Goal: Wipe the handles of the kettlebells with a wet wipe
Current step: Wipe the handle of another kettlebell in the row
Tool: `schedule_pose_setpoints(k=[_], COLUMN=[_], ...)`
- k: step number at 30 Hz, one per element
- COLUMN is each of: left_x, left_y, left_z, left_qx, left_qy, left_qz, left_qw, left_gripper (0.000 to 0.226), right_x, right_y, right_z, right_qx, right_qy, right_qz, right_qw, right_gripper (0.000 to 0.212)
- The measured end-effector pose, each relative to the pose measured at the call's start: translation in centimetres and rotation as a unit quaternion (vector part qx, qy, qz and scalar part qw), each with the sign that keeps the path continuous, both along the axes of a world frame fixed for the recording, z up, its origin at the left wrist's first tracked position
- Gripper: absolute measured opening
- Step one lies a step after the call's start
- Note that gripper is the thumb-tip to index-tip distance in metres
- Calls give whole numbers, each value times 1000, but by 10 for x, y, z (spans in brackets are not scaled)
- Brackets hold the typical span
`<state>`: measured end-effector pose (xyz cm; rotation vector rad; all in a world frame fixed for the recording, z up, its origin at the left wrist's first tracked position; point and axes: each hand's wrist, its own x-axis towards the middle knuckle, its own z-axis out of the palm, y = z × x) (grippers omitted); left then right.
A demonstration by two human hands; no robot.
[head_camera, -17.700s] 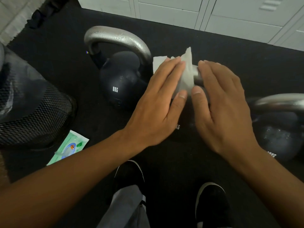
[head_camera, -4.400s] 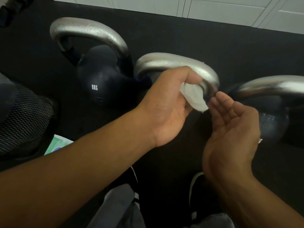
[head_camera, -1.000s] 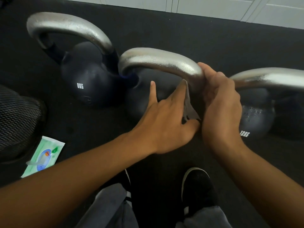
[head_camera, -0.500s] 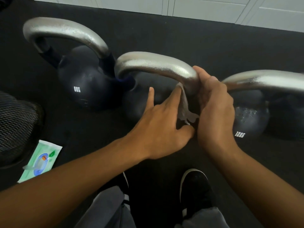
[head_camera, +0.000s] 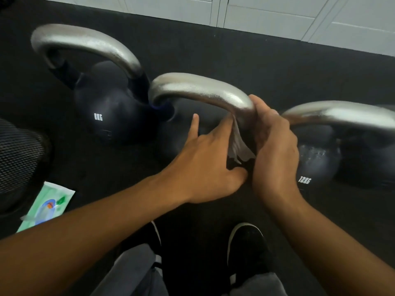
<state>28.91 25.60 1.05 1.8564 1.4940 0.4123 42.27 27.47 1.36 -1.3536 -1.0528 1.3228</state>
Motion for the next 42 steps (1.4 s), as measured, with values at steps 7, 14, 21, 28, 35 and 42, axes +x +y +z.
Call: schedule_pose_setpoints(k=[7, 14, 21, 28, 35, 42], left_x=[-5, -2, -7, -6, -9, -6], left_y=[23, 8, 33, 11, 14, 20], left_z=[3, 4, 9, 9, 14, 24], left_qx=[-16, -16, -30, -23, -42, -61], left_qy=[38, -6, 50, 2, 33, 14], left_qz=[-27, -15, -54, -19, -28, -33], left_qw=[999, 1000, 997, 1000, 998, 997], left_gripper=[70, 78, 75, 73, 67, 69], right_x=[-5, 1, -3, 2, -2, -2], right_y=[2, 5, 4, 2, 2, -2], right_z=[-2, -10, -11, -8, -8, -8], right_qx=[-13, 0, -7, -1, -16, -21], right_qy=[20, 20, 26, 16, 13, 20], right_qz=[-16, 11, -15, -1, -19, -11], right_qw=[1000, 1000, 1000, 1000, 1000, 1000], right_gripper=[41, 45, 49, 45, 43, 42])
